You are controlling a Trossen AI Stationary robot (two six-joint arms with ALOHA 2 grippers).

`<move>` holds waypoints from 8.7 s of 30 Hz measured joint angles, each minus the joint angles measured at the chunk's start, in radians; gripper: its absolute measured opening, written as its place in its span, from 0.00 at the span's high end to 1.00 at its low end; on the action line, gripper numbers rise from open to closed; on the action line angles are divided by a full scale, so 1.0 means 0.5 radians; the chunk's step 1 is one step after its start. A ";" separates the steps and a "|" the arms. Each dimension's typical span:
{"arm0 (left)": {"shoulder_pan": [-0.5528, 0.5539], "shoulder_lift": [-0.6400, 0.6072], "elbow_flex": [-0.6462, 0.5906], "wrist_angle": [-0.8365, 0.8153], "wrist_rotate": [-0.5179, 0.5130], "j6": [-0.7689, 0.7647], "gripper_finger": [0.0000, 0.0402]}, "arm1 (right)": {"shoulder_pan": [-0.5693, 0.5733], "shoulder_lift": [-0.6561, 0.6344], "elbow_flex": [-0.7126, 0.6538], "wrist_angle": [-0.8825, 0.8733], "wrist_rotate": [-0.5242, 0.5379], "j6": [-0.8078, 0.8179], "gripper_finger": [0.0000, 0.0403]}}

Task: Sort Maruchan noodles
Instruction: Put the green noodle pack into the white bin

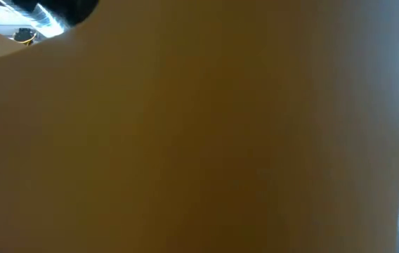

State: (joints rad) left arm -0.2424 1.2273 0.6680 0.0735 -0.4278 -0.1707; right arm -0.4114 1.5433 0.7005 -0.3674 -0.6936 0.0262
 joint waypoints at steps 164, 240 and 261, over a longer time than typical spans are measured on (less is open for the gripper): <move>-1.672 0.225 0.608 -1.810 1.335 -3.442 0.48 | 1.987 0.416 0.433 2.177 1.708 0.052 0.41; -1.292 0.687 0.598 -1.681 -0.160 -2.653 0.48 | 1.935 0.684 0.433 2.356 1.872 0.251 0.41; -1.217 -0.030 0.427 -2.072 0.644 -2.099 0.48 | 1.918 0.684 0.433 2.288 1.829 0.143 0.41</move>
State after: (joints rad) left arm -0.8512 1.2121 0.8817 -0.9623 -0.1056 -1.2205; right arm 0.5473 1.8854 0.9169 0.7765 0.2211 0.0979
